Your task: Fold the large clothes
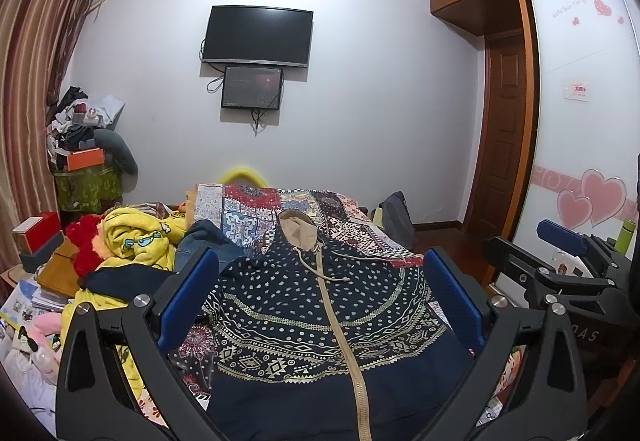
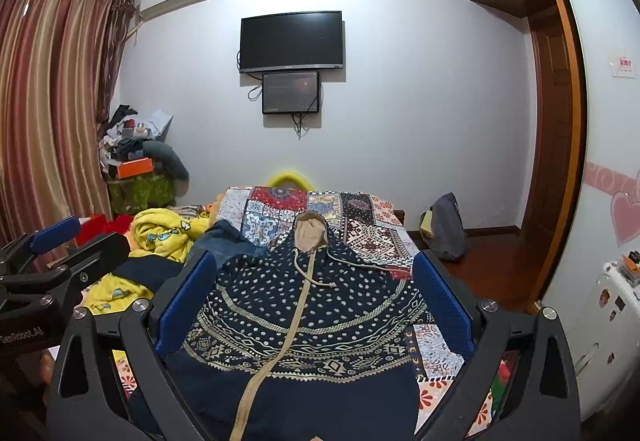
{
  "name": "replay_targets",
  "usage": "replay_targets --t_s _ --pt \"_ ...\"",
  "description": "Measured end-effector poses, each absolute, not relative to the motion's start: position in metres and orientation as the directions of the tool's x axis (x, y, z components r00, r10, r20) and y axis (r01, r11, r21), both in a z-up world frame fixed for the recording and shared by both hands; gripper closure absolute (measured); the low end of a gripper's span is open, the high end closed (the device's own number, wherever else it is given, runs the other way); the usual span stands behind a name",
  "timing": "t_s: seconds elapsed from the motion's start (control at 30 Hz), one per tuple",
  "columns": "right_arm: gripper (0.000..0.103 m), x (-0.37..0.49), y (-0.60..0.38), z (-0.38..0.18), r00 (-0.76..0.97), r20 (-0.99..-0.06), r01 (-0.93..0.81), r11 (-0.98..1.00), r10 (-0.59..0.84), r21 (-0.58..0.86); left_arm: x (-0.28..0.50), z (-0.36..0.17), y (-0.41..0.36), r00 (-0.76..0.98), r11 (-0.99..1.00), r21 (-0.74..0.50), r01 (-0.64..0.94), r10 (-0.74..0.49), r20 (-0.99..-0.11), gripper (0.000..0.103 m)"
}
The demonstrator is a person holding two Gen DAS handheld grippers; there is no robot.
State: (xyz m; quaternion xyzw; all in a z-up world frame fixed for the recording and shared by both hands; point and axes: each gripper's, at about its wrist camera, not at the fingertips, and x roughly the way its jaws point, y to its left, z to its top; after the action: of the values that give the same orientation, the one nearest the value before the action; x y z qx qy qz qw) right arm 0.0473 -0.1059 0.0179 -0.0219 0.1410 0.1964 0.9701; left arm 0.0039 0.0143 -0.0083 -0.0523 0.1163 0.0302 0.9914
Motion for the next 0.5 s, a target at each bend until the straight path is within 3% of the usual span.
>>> replay_targets --t_s 0.5 --pt "0.005 0.0565 -0.1062 0.0146 0.887 -0.290 -0.369 0.929 0.360 0.023 0.0108 -0.0109 0.0171 0.969 0.991 -0.103 -0.086 0.059 -0.241 0.000"
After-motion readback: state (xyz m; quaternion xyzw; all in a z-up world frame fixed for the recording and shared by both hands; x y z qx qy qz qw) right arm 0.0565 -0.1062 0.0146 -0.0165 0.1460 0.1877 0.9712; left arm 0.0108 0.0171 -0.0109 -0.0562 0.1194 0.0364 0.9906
